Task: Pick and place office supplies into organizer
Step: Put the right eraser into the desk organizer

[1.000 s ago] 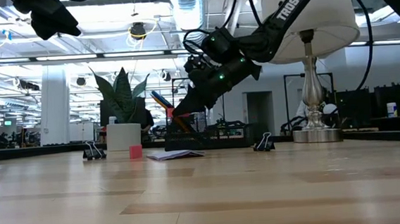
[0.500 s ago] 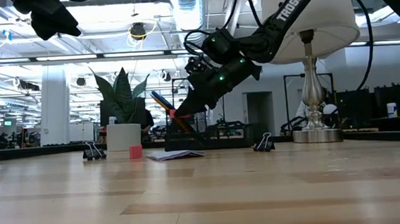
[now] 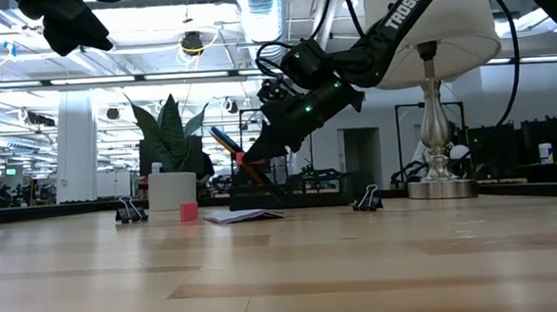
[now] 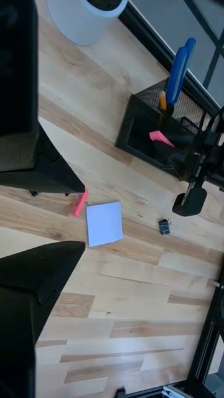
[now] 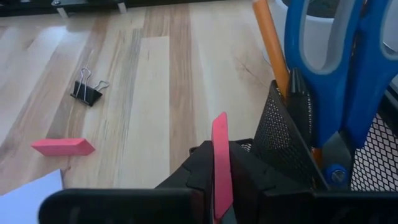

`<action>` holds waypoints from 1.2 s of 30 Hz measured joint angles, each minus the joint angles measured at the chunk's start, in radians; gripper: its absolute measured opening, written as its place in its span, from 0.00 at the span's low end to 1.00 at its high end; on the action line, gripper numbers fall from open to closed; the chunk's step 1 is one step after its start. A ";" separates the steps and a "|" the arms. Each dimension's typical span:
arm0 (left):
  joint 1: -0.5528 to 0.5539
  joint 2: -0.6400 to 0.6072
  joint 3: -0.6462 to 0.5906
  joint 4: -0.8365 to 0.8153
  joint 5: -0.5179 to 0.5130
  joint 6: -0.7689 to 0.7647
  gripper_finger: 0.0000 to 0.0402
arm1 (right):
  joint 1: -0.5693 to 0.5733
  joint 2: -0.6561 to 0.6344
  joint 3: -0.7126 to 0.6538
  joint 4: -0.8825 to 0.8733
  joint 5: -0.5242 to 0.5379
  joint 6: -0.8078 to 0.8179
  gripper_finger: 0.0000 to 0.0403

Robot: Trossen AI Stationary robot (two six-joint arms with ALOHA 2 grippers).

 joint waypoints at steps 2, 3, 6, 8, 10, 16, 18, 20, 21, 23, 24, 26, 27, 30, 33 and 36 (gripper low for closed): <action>0.000 0.000 0.000 0.000 0.000 0.000 0.31 | 0.000 0.000 0.000 0.000 0.000 0.000 0.09; 0.000 0.000 0.000 0.000 0.000 0.000 0.31 | 0.000 0.000 0.000 0.000 0.000 0.000 0.09; 0.000 0.000 0.000 0.000 0.000 0.000 0.31 | 0.000 0.000 0.000 0.000 0.000 0.000 0.08; 0.000 0.000 0.000 0.000 0.000 0.000 0.31 | 0.001 0.000 0.000 0.000 0.000 0.000 0.08; 0.000 0.000 0.000 0.000 0.000 0.000 0.31 | 0.001 0.000 0.000 0.000 0.000 0.003 0.08; 0.000 0.000 0.000 0.000 0.000 0.000 0.31 | 0.002 0.000 0.000 0.000 0.023 0.019 0.10; 0.000 0.000 0.000 0.000 0.000 0.000 0.31 | 0.002 0.000 0.000 0.000 0.026 0.019 0.11; 0.000 0.000 0.000 0.000 0.000 0.000 0.31 | 0.002 0.000 0.000 0.000 0.026 0.019 0.12; 0.000 0.000 0.000 0.000 0.000 0.000 0.31 | 0.002 0.000 0.000 0.000 0.026 0.019 0.13; 0.000 0.000 0.000 0.000 0.000 0.000 0.31 | 0.002 0.000 0.000 0.000 0.026 0.019 0.13; 0.000 0.000 0.000 0.000 0.000 0.000 0.31 | 0.002 0.000 0.000 0.000 0.026 0.019 0.13; 0.000 0.000 0.000 0.000 0.000 0.000 0.31 | 0.003 0.000 0.000 0.000 0.026 0.019 0.13; 0.000 0.000 0.000 0.000 0.000 0.000 0.31 | 0.003 0.000 0.000 0.000 0.026 0.019 0.13; 0.000 0.000 0.000 0.000 0.000 0.000 0.31 | 0.007 0.000 0.000 -0.006 0.026 0.018 0.13; 0.000 0.000 0.000 0.000 0.000 0.000 0.31 | 0.009 0.000 0.000 -0.007 0.026 0.018 0.13; 0.000 0.000 0.000 0.000 0.000 0.000 0.31 | 0.009 0.000 0.000 -0.007 0.026 0.018 0.13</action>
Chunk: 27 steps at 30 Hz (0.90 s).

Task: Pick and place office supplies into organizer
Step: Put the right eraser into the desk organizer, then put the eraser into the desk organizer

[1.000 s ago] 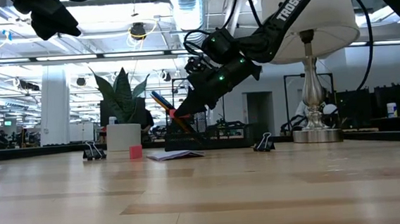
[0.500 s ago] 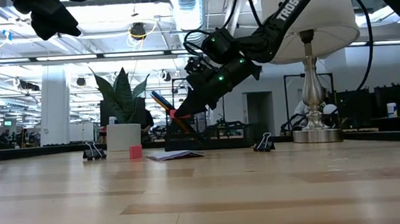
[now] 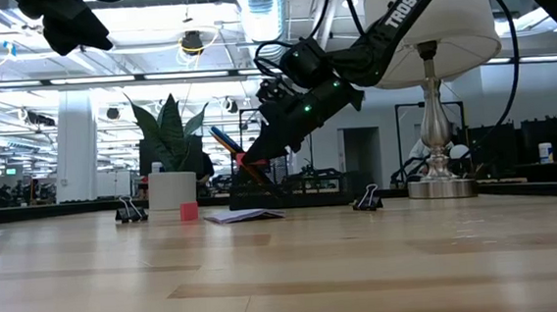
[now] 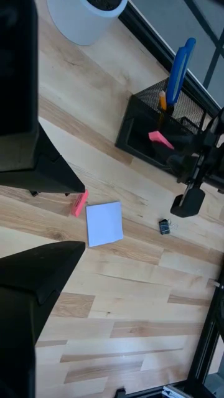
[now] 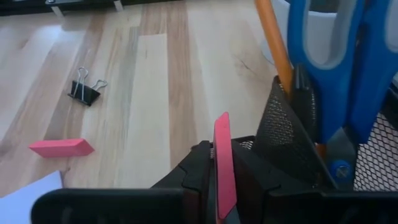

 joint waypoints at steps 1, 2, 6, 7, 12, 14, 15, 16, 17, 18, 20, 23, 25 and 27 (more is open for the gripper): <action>0.000 0.000 0.000 0.000 0.000 0.000 0.31 | 0.000 0.000 0.000 0.000 0.001 0.000 0.13; 0.000 0.000 0.000 0.000 0.000 0.000 0.31 | 0.000 0.000 0.000 0.000 0.004 0.000 0.13; 0.000 0.000 0.000 0.000 0.000 0.000 0.31 | 0.000 0.000 0.000 -0.003 0.026 -0.004 0.13; 0.000 0.000 0.000 0.000 0.000 0.000 0.31 | 0.000 0.000 0.000 -0.007 0.026 -0.008 0.13; 0.000 0.000 0.000 0.000 0.000 0.000 0.31 | 0.000 0.000 0.000 -0.019 0.026 -0.010 0.13; 0.000 0.000 0.000 0.000 0.000 0.000 0.31 | 0.000 0.000 0.000 -0.019 0.027 -0.010 0.13; 0.000 0.000 0.000 0.000 0.000 0.000 0.31 | 0.000 0.000 0.000 -0.019 0.028 -0.010 0.13; 0.000 0.000 0.000 0.000 0.000 0.000 0.31 | 0.000 0.000 0.000 -0.019 0.029 -0.010 0.13; 0.000 0.000 0.000 0.000 0.000 0.000 0.31 | 0.000 0.000 0.000 -0.019 0.029 -0.010 0.13; 0.000 0.000 0.000 0.000 0.000 0.000 0.31 | 0.000 0.000 0.000 -0.019 0.029 -0.010 0.13; 0.000 0.000 0.000 0.000 0.000 0.000 0.31 | 0.000 0.000 0.000 -0.019 0.029 -0.010 0.13; 0.000 0.000 0.000 0.000 0.000 0.000 0.31 | 0.000 0.000 0.000 -0.019 0.029 -0.010 0.13; 0.000 0.000 0.000 0.000 0.000 0.000 0.31 | 0.000 0.000 0.000 -0.018 0.029 -0.010 0.13; 0.000 0.000 0.000 0.000 0.000 0.000 0.31 | 0.000 0.000 0.000 -0.019 0.030 -0.017 0.13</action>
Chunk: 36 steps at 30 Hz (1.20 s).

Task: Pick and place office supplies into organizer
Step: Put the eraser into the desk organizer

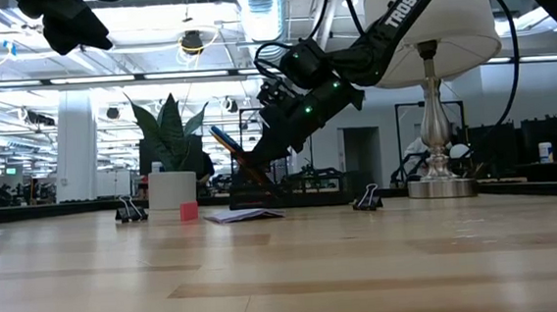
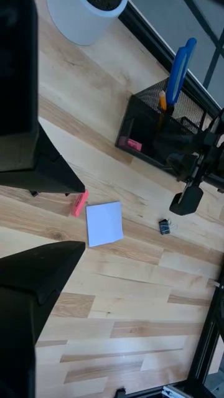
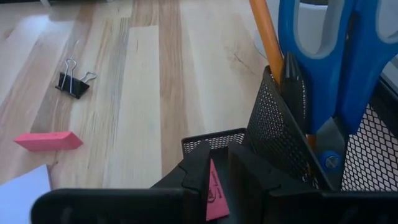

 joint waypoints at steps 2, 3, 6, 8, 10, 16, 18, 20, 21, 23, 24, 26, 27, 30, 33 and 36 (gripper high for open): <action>0.000 0.000 0.000 0.000 0.000 0.000 0.31 | 0.000 0.000 0.000 0.002 0.001 -0.002 0.13; 0.000 0.000 0.000 0.000 0.000 0.000 0.31 | 0.000 0.000 0.000 0.003 0.002 -0.002 0.13; 0.000 0.000 0.000 0.000 0.000 0.000 0.31 | 0.000 0.000 0.000 0.003 0.003 -0.001 0.13; 0.000 0.000 0.000 0.000 0.000 0.000 0.31 | 0.005 -0.007 0.000 -0.002 0.004 0.013 0.13; 0.000 0.000 0.000 0.000 0.000 0.000 0.31 | 0.013 -0.021 0.000 0.009 0.004 0.031 0.13; 0.000 0.000 0.000 0.000 0.000 0.000 0.31 | 0.070 -0.099 0.001 -0.039 0.039 0.093 0.13; 0.000 0.000 0.000 0.000 0.000 0.000 0.31 | 0.100 -0.129 0.001 -0.076 0.077 0.128 0.13; 0.000 0.000 0.000 0.000 0.000 0.000 0.31 | 0.136 -0.163 0.001 -0.155 0.107 0.172 0.13; 0.000 0.000 0.000 0.000 0.000 0.000 0.31 | 0.157 -0.177 0.001 -0.194 0.114 0.191 0.13; 0.000 0.000 0.000 0.000 0.000 0.000 0.31 | 0.205 -0.201 0.002 -0.292 0.127 0.220 0.13; 0.000 0.000 0.000 0.000 0.000 0.000 0.31 | 0.232 -0.211 0.001 -0.349 0.127 0.237 0.13; 0.000 0.000 0.000 0.000 0.000 0.000 0.31 | 0.290 -0.222 0.001 -0.433 0.130 0.275 0.13; 0.000 0.000 0.000 0.000 0.000 0.000 0.31 | 0.321 -0.223 0.001 -0.469 0.134 0.290 0.13; 0.000 0.000 0.000 0.000 0.000 0.000 0.31 | 0.426 -0.222 -0.001 -0.523 0.195 0.314 0.13; 0.000 0.000 0.000 0.000 0.000 0.000 0.31 | 0.526 -0.211 -0.001 -0.466 0.324 0.314 0.13; 0.000 0.000 0.000 0.000 0.000 0.000 0.31 | 0.601 -0.211 -0.001 -0.359 0.476 0.303 0.13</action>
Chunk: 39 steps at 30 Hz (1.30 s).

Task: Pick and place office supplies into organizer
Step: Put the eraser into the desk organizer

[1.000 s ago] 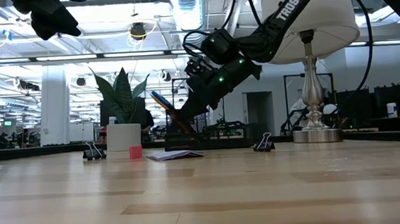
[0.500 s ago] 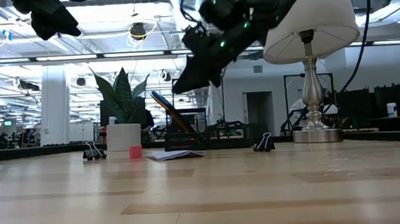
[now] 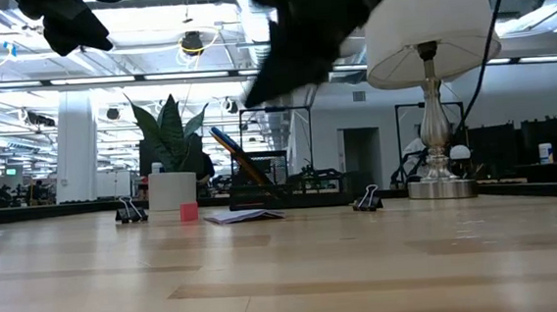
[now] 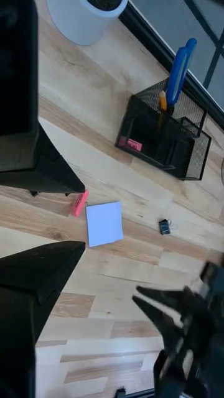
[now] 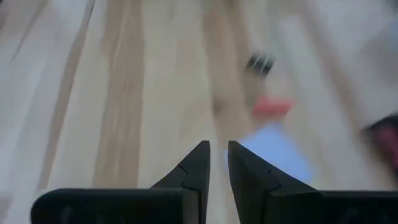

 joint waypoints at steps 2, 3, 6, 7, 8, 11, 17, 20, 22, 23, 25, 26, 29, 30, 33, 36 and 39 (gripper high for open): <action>0.000 0.000 0.000 0.000 0.000 0.000 0.31 | 0.038 0.000 0.000 0.075 0.106 -0.036 0.13; 0.000 0.000 0.000 0.000 0.000 0.000 0.31 | 0.053 0.000 0.000 0.123 0.150 -0.067 0.13; 0.000 0.000 0.000 0.000 0.000 0.000 0.31 | 0.084 0.000 0.000 0.288 0.215 -0.176 0.13; 0.000 0.000 0.000 0.000 0.000 0.000 0.31 | 0.089 0.000 0.000 0.332 0.216 -0.207 0.13; 0.000 0.000 0.000 0.000 0.000 0.000 0.31 | 0.093 0.000 0.000 0.370 0.216 -0.226 0.13; 0.000 0.000 0.000 0.000 0.000 0.004 0.31 | 0.093 0.000 0.000 0.455 0.218 -0.234 0.13; 0.000 0.000 0.000 0.000 0.000 0.204 0.31 | 0.084 0.000 0.000 0.560 0.259 -0.208 0.13; 0.000 0.000 0.000 0.000 -0.001 0.252 0.31 | 0.079 0.000 0.000 0.567 0.263 -0.177 0.13; 0.000 0.000 0.000 0.000 -0.001 0.265 0.31 | 0.076 0.000 0.000 0.573 0.274 -0.174 0.13; 0.000 0.000 0.000 0.000 -0.001 0.266 0.31 | 0.076 0.000 0.000 0.573 0.285 -0.174 0.13; 0.000 0.000 0.000 0.000 -0.002 0.264 0.31 | 0.076 0.000 0.000 0.572 0.296 -0.174 0.13; 0.000 0.000 0.000 0.001 -0.002 0.264 0.31 | 0.076 0.000 0.000 0.572 0.301 -0.174 0.12; 0.000 0.000 0.000 0.004 -0.002 0.255 0.31 | 0.076 0.000 0.000 0.569 0.305 -0.180 0.10; 0.000 0.000 0.000 0.004 -0.002 0.240 0.31 | 0.076 0.000 0.000 0.568 0.305 -0.181 0.08; 0.000 0.000 0.000 0.004 -0.003 0.201 0.31 | 0.076 0.000 0.000 0.567 0.305 -0.182 0.04; 0.000 0.000 0.000 0.004 -0.004 0.192 0.31 | 0.076 0.000 0.000 0.567 0.305 -0.182 0.01; 0.000 0.000 0.000 0.009 -0.015 0.196 0.31 | 0.076 0.000 0.000 0.566 0.305 -0.182 0.02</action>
